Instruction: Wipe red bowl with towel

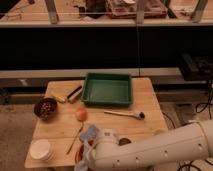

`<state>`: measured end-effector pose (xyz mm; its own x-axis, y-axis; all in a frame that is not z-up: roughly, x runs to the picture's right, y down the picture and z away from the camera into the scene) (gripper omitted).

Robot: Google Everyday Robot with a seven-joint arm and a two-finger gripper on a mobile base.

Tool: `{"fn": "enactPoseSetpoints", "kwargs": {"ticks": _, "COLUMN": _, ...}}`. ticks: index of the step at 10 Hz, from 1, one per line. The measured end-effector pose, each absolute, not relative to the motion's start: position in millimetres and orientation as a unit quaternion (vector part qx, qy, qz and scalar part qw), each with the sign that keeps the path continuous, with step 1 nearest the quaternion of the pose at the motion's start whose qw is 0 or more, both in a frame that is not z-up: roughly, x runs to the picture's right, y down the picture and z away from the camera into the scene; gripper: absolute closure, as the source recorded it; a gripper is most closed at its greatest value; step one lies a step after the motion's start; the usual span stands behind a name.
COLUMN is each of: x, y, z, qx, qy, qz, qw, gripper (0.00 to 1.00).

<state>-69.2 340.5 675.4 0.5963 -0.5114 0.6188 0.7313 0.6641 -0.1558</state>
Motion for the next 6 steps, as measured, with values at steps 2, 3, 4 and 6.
{"fn": "enactPoseSetpoints", "kwargs": {"ticks": 2, "x": -47.4, "y": 344.0, "z": 675.5, "qx": -0.204, "qy": -0.27, "qz": -0.342, "qw": 0.877, "gripper": 1.0}}
{"fn": "enactPoseSetpoints", "kwargs": {"ticks": 3, "x": -35.7, "y": 341.7, "z": 675.4, "qx": -0.202, "qy": -0.265, "qz": -0.333, "qw": 0.882, "gripper": 1.0}}
{"fn": "enactPoseSetpoints", "kwargs": {"ticks": 4, "x": -26.6, "y": 336.2, "z": 676.3, "qx": -0.198, "qy": -0.26, "qz": -0.326, "qw": 0.887, "gripper": 1.0}}
{"fn": "enactPoseSetpoints", "kwargs": {"ticks": 6, "x": -20.7, "y": 319.2, "z": 685.0, "qx": -0.192, "qy": -0.256, "qz": -0.321, "qw": 0.891, "gripper": 1.0}}
